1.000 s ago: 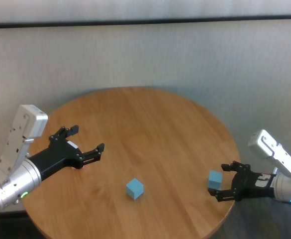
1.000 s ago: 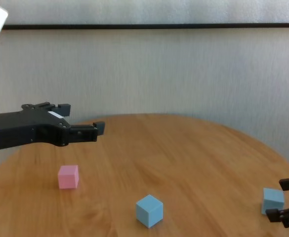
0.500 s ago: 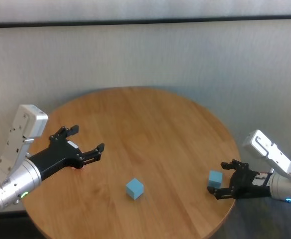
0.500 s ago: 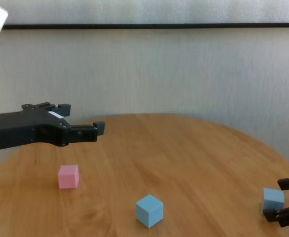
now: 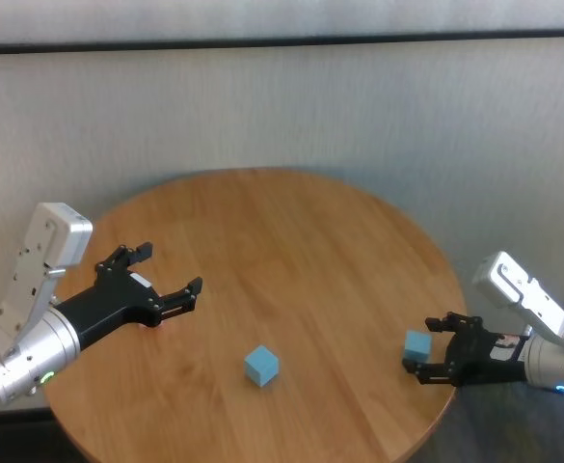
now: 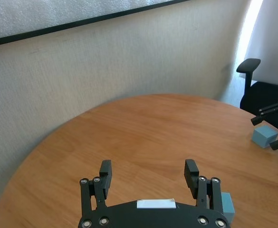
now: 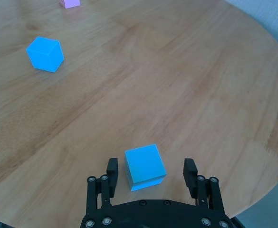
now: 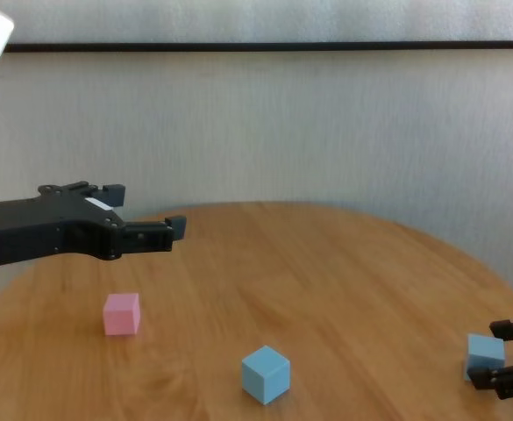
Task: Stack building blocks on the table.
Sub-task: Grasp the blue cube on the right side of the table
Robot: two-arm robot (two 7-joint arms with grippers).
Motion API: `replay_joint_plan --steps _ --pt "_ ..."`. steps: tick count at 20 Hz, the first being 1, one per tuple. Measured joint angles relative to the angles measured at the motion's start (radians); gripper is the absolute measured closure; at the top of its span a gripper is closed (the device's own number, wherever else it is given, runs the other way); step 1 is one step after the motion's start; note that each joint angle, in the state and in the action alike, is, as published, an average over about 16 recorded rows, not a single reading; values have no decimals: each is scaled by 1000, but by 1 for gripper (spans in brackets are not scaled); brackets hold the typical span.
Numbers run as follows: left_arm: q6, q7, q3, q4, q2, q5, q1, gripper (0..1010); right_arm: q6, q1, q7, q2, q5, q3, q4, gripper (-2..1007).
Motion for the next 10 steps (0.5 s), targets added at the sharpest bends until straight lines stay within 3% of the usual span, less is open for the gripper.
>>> replay_joint_plan --steps 10 --pt "0 0 0 0 0 0 0 11 0 -3 4 3 6 2 -5 457"
